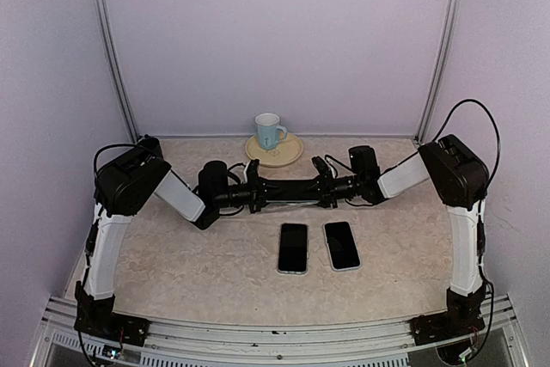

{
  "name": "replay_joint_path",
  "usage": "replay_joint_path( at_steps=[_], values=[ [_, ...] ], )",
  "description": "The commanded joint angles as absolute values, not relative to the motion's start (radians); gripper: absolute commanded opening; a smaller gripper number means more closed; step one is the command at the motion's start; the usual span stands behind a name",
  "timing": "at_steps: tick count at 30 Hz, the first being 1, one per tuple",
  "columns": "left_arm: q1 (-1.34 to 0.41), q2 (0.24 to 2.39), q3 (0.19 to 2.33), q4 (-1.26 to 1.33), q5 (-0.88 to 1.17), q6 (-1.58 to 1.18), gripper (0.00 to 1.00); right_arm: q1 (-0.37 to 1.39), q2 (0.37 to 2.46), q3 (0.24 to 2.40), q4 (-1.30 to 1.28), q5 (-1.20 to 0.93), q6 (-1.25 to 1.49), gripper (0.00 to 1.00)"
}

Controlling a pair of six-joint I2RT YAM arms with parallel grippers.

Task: Put the phone into the phone case
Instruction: Install the phone into the phone case.

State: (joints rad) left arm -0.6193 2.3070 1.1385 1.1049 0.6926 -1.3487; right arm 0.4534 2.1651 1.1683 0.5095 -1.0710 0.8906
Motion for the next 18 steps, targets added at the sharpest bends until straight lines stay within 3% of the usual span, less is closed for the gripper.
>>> replay_joint_path(
  at_steps=[1,12,18],
  values=[
    [-0.638,2.333,1.158,1.121,0.706,-1.361,0.0,0.492,2.177,1.162,0.708,-1.176,0.934,0.22],
    [-0.616,2.306,1.127,1.141,0.715,-1.367,0.03,0.482,2.187,1.145,0.784,-1.191,0.986,0.11],
    [-0.605,2.286,1.114,1.14,0.718,-1.368,0.13,0.476,2.193,1.125,0.817,-1.192,1.003,0.08]
  ],
)
